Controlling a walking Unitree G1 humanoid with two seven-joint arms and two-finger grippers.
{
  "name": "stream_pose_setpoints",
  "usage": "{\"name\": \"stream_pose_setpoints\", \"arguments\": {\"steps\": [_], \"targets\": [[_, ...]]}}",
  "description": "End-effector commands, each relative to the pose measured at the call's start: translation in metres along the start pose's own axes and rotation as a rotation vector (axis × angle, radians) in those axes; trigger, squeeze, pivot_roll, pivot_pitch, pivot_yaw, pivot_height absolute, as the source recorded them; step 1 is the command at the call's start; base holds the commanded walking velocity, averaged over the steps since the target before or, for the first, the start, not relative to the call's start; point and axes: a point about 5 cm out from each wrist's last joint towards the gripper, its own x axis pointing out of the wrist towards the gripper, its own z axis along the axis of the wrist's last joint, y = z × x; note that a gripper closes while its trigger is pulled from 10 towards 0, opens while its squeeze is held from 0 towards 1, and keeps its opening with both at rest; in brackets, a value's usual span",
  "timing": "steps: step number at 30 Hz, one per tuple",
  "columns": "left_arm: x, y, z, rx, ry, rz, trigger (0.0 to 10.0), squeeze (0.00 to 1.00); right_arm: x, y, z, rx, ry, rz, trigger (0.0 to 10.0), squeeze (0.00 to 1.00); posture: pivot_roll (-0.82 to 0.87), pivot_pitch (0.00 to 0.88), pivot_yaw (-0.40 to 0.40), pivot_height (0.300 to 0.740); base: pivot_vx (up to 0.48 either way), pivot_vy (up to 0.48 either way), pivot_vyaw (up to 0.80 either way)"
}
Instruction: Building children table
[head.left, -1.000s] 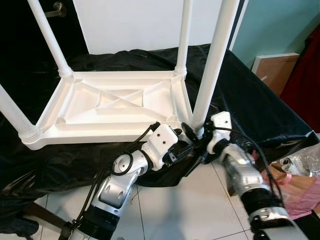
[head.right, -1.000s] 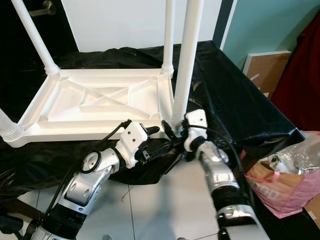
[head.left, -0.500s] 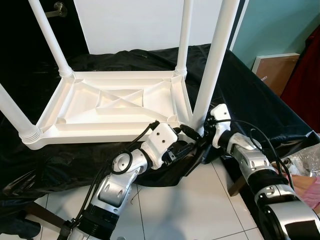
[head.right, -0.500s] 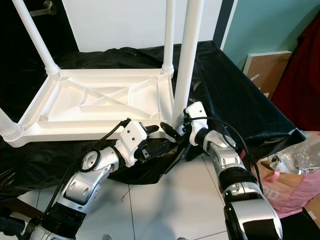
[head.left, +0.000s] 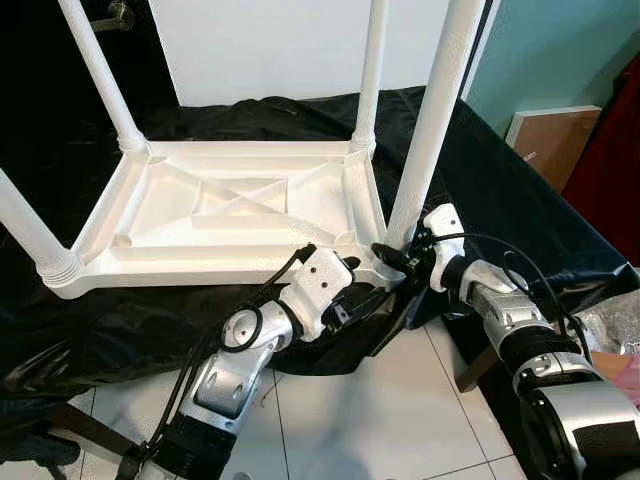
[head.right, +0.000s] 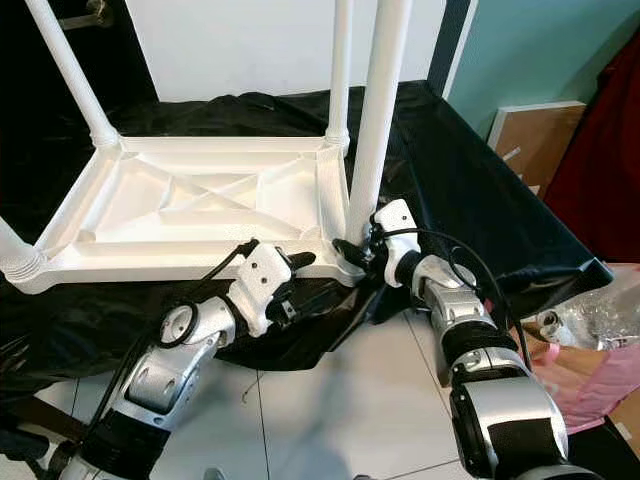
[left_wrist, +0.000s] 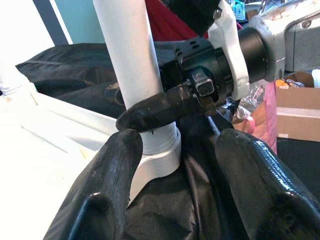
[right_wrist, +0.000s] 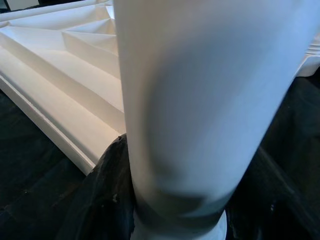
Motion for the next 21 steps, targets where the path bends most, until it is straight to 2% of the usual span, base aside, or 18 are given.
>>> {"name": "stream_pose_setpoints", "arguments": {"steps": [1,4,6,10,13,16,17,21], "targets": [[-0.002,0.003,-0.003,-0.004,0.016,0.07,10.0,0.0,-0.001,0.006,-0.014,0.031,0.054,-0.01,10.0,0.0,0.01,0.041,-0.058,0.74,0.0,0.0,0.0],[-0.002,0.003,-0.003,-0.004,0.016,0.07,10.0,0.0,0.0,0.006,-0.015,0.051,0.047,-0.056,10.0,0.0,0.01,0.042,-0.056,0.74,0.0,0.0,0.0],[-0.002,0.003,-0.003,-0.005,0.016,0.069,10.0,0.0,0.003,0.007,-0.015,0.083,0.035,-0.152,10.0,0.0,0.0,0.042,-0.052,0.74,0.0,0.0,0.0],[-0.002,0.003,-0.003,-0.005,0.016,0.067,10.0,0.0,0.005,0.01,-0.015,0.102,0.019,-0.185,10.0,0.0,0.0,0.042,-0.048,0.74,0.0,0.0,0.0],[-0.001,0.002,-0.003,-0.005,0.015,0.058,10.0,0.0,0.008,0.017,-0.018,0.152,0.012,-0.315,10.0,0.0,-0.01,0.042,-0.042,0.74,0.0,0.0,0.0],[-0.001,0.002,-0.003,-0.005,0.015,0.056,10.0,0.0,0.008,0.018,-0.02,0.172,0.019,-0.362,10.0,0.0,-0.01,0.043,-0.039,0.74,0.0,0.0,0.0],[-0.001,0.002,-0.003,-0.005,0.016,0.054,10.0,0.0,0.009,0.02,-0.023,0.191,0.031,-0.438,10.0,0.0,-0.01,0.042,-0.039,0.74,0.0,0.0,0.0],[-0.001,0.002,-0.003,-0.004,0.015,0.047,10.0,0.0,0.012,0.031,-0.026,0.221,0.03,-0.571,10.0,0.0,-0.02,0.038,-0.038,0.74,0.0,0.0,0.0]]}}
